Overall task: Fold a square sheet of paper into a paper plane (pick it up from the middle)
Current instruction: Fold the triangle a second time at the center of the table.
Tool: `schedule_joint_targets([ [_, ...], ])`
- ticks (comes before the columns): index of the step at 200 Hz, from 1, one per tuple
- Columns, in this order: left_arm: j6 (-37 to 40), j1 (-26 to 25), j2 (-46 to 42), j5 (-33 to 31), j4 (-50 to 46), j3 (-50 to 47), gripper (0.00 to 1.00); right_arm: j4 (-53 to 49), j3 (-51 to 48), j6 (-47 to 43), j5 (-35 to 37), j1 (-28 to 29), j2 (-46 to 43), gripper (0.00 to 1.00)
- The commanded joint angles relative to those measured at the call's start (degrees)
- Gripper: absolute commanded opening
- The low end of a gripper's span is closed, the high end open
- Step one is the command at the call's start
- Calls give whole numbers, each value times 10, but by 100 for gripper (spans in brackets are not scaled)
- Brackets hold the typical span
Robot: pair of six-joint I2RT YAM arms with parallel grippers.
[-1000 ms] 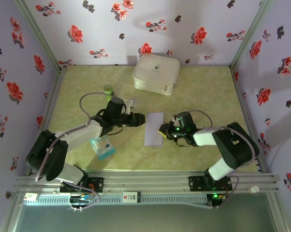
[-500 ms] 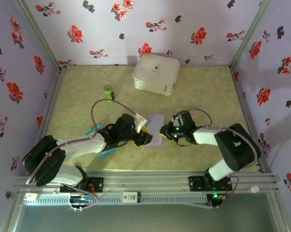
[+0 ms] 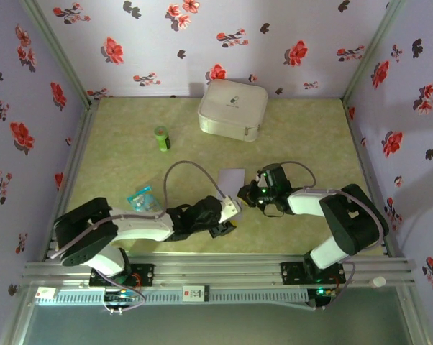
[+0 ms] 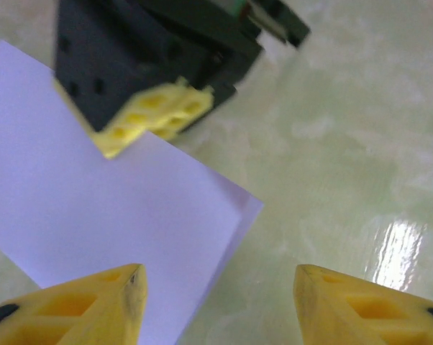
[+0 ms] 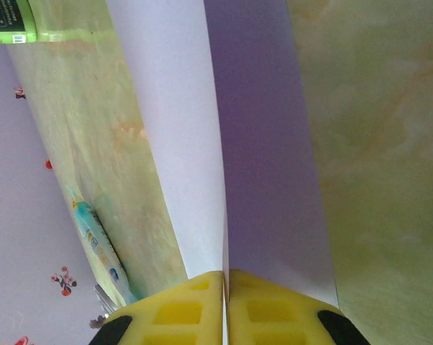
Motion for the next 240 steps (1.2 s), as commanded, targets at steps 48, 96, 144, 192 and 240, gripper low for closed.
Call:
schedule_joint_targets([
  [48, 38, -39, 53, -148, 80, 28, 58, 5, 1, 9, 0, 3, -10, 8],
  [96, 45, -47, 87, -167, 90, 42, 54, 7, 2, 9, -2, 3, -11, 8],
  [144, 53, -49, 102, -184, 105, 47, 50, 4, 2, 7, -2, 3, -11, 8],
  [192, 62, -51, 106, -187, 111, 51, 39, 4, 1, 7, 1, 3, -10, 8],
  [240, 63, -51, 108, -182, 110, 50, 29, 4, 0, 7, 2, 3, -10, 8],
])
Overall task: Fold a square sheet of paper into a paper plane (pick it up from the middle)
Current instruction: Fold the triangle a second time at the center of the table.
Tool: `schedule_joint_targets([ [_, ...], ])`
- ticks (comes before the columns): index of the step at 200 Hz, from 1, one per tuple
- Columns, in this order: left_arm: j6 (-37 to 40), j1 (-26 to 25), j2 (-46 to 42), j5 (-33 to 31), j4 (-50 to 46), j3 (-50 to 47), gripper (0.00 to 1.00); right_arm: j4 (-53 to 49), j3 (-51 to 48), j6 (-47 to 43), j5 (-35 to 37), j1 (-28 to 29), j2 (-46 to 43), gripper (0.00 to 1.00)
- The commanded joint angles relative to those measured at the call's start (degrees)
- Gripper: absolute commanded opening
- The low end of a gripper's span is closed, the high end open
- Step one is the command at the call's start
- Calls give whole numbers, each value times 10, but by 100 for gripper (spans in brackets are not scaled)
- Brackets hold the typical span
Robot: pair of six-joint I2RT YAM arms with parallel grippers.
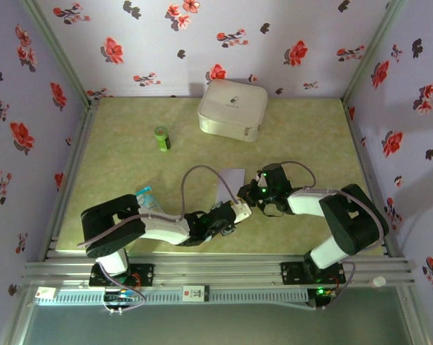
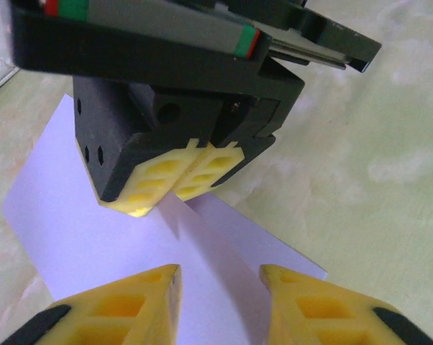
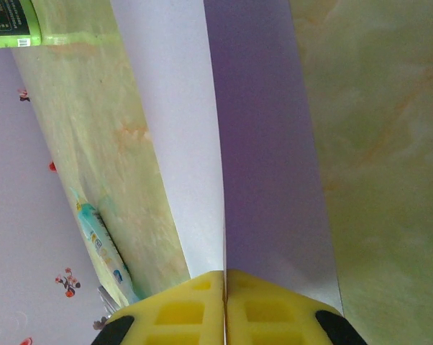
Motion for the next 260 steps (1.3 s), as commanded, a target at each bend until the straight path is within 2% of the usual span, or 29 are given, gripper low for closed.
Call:
schedule_joint_targets([
  [1, 8, -5, 5, -11, 16, 11, 28, 0, 0, 2, 1, 3, -10, 8],
  [52, -19, -5, -6, -10, -8, 16, 11, -3, -2, 2, 6, 2, -15, 11],
  [95, -99, 2, -20, 10, -100, 54, 3, -44, -4, -13, 30, -3, -40, 22],
  [127, -187, 35, -45, 90, -142, 65, 2, -143, -10, -36, 103, -19, -109, 31],
  [171, -298, 105, -55, 256, -153, 80, 1, -207, -53, -35, 191, -29, -239, 35],
  [206, -342, 137, -52, 330, -143, 82, 2, -193, -75, -27, 149, -29, -274, 29],
  [231, -366, 148, -53, 349, -122, 70, 2, -181, -67, -31, 105, -14, -243, 20],
  [260, -383, 152, -51, 351, -114, 63, 2, -177, -44, -40, 109, 28, -193, 8],
])
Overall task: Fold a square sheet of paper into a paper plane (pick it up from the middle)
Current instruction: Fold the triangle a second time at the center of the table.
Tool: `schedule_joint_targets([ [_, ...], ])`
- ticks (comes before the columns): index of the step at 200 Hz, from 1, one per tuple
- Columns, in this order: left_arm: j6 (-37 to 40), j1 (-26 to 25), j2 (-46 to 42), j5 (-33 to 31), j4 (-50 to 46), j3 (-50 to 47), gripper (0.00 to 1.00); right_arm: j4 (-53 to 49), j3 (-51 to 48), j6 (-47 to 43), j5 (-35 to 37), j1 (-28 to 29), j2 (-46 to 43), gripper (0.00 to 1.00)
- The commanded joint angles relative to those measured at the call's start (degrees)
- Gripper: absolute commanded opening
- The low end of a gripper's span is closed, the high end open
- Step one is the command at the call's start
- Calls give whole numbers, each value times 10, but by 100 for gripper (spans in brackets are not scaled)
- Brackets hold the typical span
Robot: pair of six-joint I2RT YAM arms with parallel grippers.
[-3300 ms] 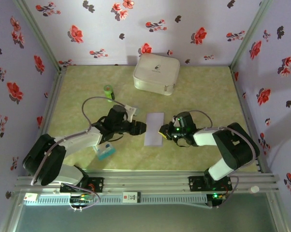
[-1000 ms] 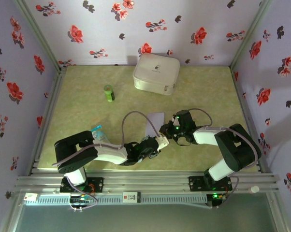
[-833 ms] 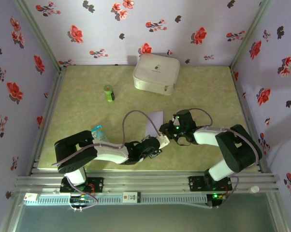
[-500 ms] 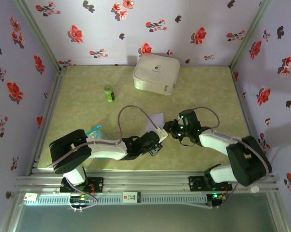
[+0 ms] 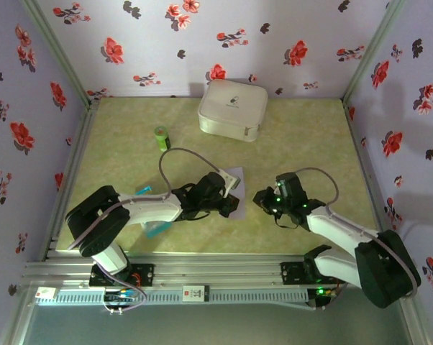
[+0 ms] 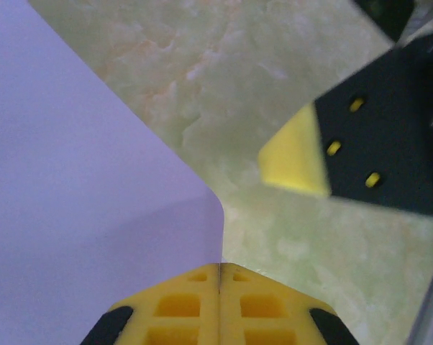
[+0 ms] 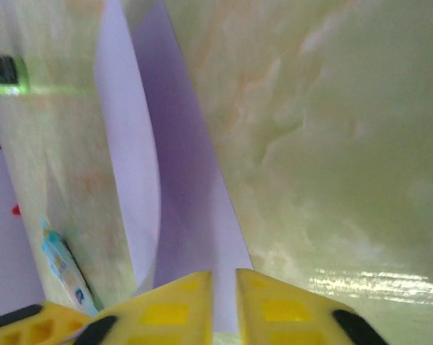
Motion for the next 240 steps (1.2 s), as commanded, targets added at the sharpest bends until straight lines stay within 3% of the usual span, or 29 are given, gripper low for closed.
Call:
schedule_joint_targets([
  [1, -34, 6, -6, 26, 15, -7, 2, 3, 22, -11, -11, 30, 33, 8],
  [31, -44, 10, -4, 23, 19, -15, 2, 33, 25, 1, 0, 54, 71, 0],
  [84, -43, 11, 0, 18, 12, -17, 3, 60, 40, 2, -10, 77, 120, 0],
  [117, -48, 12, 5, 19, 13, -19, 3, 21, 50, -17, 5, 81, 147, 0],
  [170, -58, 36, 25, 19, 9, -21, 4, -100, 63, -57, 86, 85, 159, 0],
  [240, -54, 55, 57, 16, 25, -19, 6, -98, 73, -62, 88, 85, 168, 0],
])
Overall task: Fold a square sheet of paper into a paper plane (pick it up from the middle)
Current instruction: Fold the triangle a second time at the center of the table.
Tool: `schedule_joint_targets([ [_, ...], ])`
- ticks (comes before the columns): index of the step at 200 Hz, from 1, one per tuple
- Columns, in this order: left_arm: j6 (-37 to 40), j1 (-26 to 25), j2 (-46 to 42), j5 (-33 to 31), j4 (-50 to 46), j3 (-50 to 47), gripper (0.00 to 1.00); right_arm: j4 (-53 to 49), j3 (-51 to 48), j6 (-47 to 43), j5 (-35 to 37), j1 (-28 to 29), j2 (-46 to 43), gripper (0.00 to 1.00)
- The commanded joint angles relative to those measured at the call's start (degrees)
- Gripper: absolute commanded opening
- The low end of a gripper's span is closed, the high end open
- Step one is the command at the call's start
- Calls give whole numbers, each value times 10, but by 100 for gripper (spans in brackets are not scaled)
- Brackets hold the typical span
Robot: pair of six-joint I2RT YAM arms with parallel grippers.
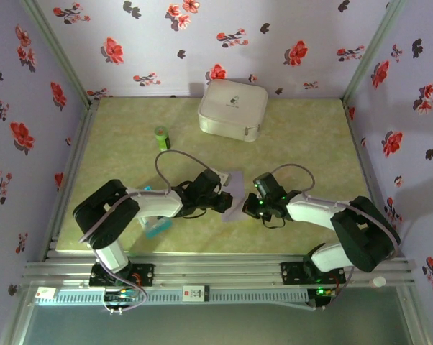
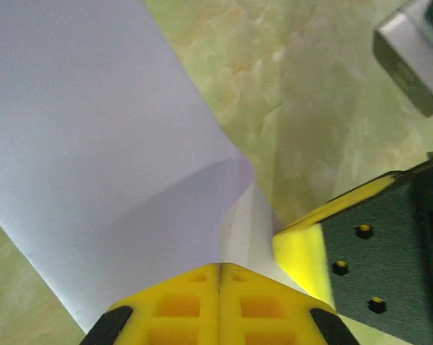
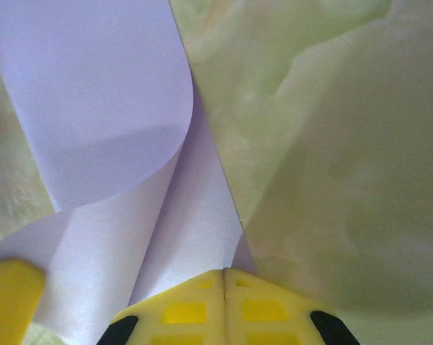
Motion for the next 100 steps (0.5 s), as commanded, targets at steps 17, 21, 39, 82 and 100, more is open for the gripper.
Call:
schedule_joint_targets([
  [17, 9, 8, 12, -8, 19, -12, 7, -61, 2, -16, 40, 2, 20, 0],
  [21, 11, 8, 12, -10, 21, -14, 6, -61, 3, -16, 39, 2, 22, 0],
  [39, 21, 9, 14, -14, 36, -21, 7, -60, 3, -17, 38, 2, 24, 0],
  [82, 51, 12, 25, -32, 40, -20, 7, -59, 5, -18, 36, 2, 33, 0],
  [100, 57, 12, 29, -37, 40, -20, 7, -60, 8, -20, 36, 2, 37, 0],
])
